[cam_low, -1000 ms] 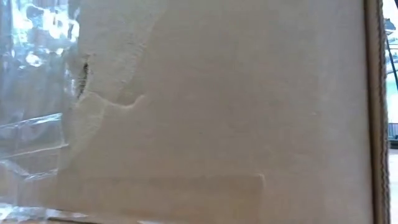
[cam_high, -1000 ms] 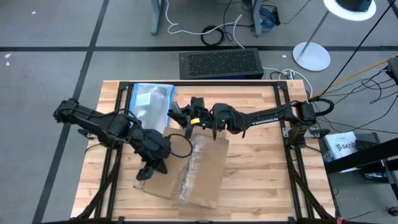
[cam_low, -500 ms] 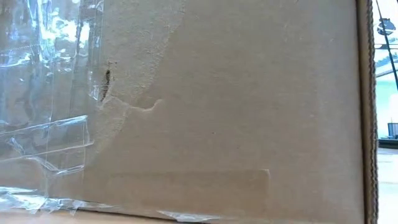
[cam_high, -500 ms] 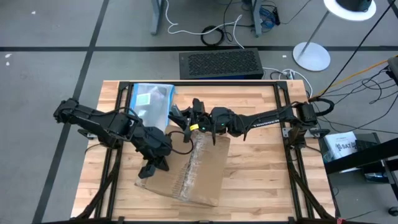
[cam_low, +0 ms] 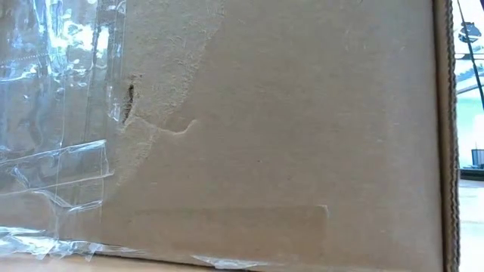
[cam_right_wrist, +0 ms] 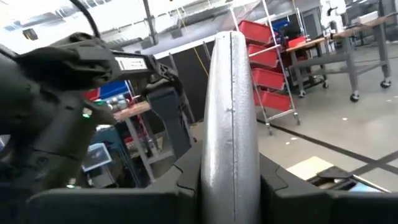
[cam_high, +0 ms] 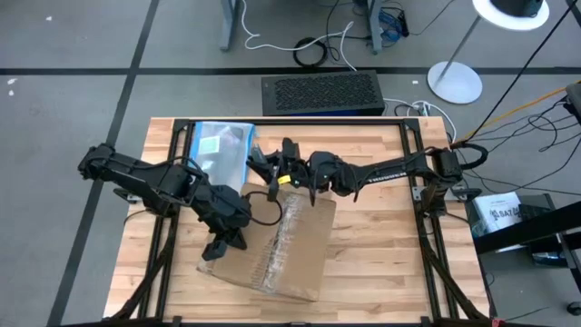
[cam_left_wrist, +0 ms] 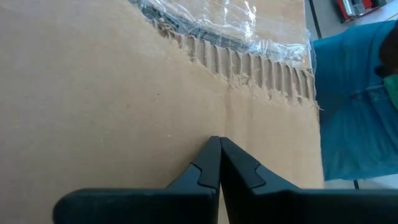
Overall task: Unpack boxes
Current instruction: Break down box until it is fully flat
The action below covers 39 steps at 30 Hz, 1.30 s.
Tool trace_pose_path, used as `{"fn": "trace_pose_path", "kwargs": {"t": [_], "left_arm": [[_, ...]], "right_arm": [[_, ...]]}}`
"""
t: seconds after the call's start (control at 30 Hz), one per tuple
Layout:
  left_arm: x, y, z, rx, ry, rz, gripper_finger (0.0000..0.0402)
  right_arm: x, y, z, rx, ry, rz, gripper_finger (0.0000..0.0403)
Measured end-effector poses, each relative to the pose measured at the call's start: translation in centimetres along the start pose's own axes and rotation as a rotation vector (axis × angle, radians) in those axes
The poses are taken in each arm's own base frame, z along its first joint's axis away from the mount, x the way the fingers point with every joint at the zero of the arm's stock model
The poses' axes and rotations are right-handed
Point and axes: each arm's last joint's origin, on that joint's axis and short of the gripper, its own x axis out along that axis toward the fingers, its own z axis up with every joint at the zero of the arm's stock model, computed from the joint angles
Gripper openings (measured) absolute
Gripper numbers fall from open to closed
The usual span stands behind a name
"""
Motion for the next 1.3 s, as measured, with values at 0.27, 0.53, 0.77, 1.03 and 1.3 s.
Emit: {"fn": "trace_pose_path", "kwargs": {"t": [0.27,0.53,0.77,1.03,1.3], "left_arm": [[0.0,0.1,0.0,-0.003,0.001,-0.002,0.0010],[-0.1,0.5,0.0,-0.014,0.014,0.003,0.0010],[-0.2,0.6,-0.2,-0.024,0.033,0.018,0.0010],[-0.4,1.2,-0.1,-0.054,0.027,0.050,0.0010],[-0.8,2.3,0.3,-0.082,0.001,0.086,0.0010]], "right_arm": [[-0.1,0.0,-0.8,-0.042,0.068,-0.026,0.0063],[-0.4,0.7,-1.3,-0.075,0.105,-0.026,0.0063],[-1.4,1.8,-0.5,-0.124,0.145,-0.046,0.0063],[-2.3,2.8,1.0,-0.148,0.126,-0.056,0.0063],[-3.3,4.2,0.8,-0.188,0.156,-0.103,0.0063]]}}
